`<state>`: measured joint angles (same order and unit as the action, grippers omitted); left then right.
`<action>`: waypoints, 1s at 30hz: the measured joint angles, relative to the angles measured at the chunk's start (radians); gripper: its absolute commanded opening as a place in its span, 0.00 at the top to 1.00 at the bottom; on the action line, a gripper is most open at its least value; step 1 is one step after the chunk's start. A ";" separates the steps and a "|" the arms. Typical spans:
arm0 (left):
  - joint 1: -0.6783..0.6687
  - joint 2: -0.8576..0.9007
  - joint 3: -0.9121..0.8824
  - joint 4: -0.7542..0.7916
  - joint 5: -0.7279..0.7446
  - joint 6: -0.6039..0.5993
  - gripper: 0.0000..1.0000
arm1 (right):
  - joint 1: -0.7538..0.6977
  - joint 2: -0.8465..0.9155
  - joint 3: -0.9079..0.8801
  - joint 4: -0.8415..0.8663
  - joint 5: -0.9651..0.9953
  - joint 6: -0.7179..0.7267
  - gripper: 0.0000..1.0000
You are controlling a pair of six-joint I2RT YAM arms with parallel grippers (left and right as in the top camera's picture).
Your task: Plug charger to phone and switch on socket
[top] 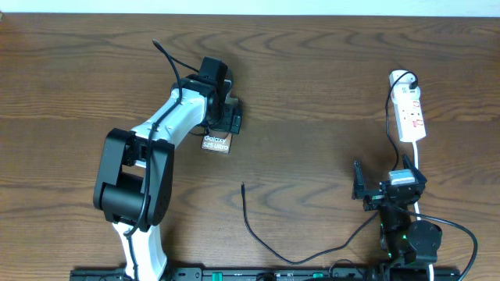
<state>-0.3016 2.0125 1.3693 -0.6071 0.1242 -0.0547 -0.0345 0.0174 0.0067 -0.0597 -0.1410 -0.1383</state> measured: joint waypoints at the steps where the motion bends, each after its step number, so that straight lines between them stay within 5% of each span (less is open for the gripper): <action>1: 0.000 0.000 0.000 0.002 0.000 0.000 0.02 | 0.000 0.000 0.000 0.000 0.000 0.000 0.01; 30: 0.000 0.000 0.000 0.019 0.000 0.000 0.02 | 0.000 0.000 0.000 0.000 0.000 0.000 0.01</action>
<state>-0.3016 2.0125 1.3693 -0.5880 0.1246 -0.0551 -0.0345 0.0174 0.0067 -0.0597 -0.1410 -0.1383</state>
